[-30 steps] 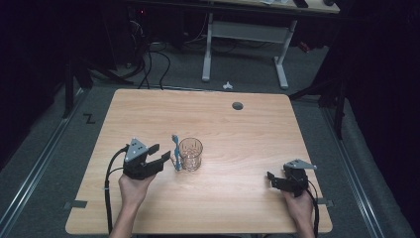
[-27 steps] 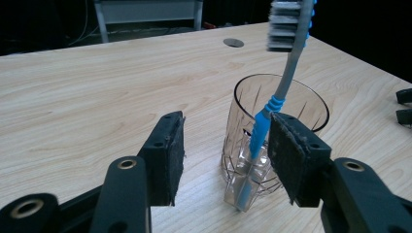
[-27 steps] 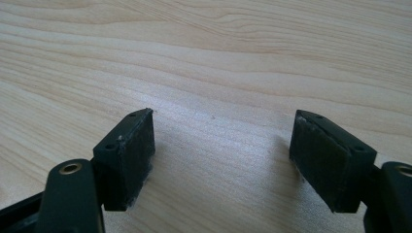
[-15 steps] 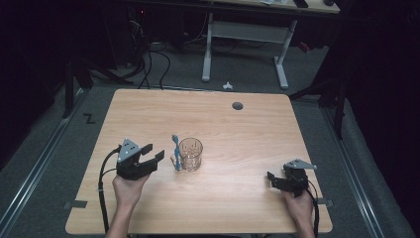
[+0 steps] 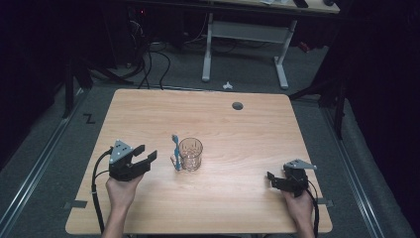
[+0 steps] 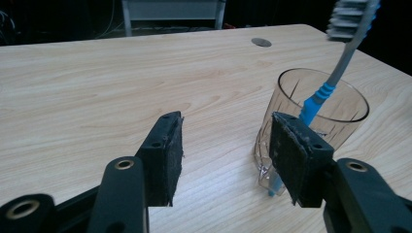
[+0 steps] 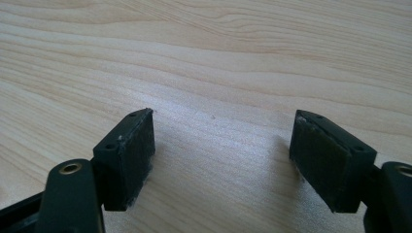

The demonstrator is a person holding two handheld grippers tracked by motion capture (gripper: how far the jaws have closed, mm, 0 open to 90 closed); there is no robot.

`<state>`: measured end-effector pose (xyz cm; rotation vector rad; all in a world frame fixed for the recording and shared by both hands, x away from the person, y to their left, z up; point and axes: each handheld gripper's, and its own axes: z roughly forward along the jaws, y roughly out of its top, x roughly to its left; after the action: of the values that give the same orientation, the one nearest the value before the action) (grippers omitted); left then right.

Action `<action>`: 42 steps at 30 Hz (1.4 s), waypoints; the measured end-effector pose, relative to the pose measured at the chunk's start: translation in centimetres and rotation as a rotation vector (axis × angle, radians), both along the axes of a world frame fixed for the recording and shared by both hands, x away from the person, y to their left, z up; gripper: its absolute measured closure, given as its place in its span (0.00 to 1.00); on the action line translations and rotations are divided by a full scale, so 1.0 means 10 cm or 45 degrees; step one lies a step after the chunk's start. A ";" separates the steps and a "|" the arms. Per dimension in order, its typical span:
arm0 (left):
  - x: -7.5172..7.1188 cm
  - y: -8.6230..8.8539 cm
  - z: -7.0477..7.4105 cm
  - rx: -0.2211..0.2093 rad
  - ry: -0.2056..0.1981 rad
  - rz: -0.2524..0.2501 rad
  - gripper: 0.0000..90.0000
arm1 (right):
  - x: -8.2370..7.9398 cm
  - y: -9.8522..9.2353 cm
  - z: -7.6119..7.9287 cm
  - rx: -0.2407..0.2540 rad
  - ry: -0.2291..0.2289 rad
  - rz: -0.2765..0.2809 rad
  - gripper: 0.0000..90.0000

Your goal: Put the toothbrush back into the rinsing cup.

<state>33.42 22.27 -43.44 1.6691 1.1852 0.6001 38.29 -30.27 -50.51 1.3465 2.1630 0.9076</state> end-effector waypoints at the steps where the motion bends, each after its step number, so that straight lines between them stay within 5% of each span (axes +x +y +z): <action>1: 0.00 0.01 -0.01 0.000 0.004 0.004 0.52 | 0.00 0.00 0.00 0.000 0.000 0.000 0.27; 42: -0.06 0.23 -0.34 0.000 0.147 0.086 0.50 | 0.00 0.00 0.00 0.000 0.001 -0.001 0.27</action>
<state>32.86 24.54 -46.84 1.6874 1.3286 0.5514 38.26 -30.26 -50.51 1.3479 2.1624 0.9070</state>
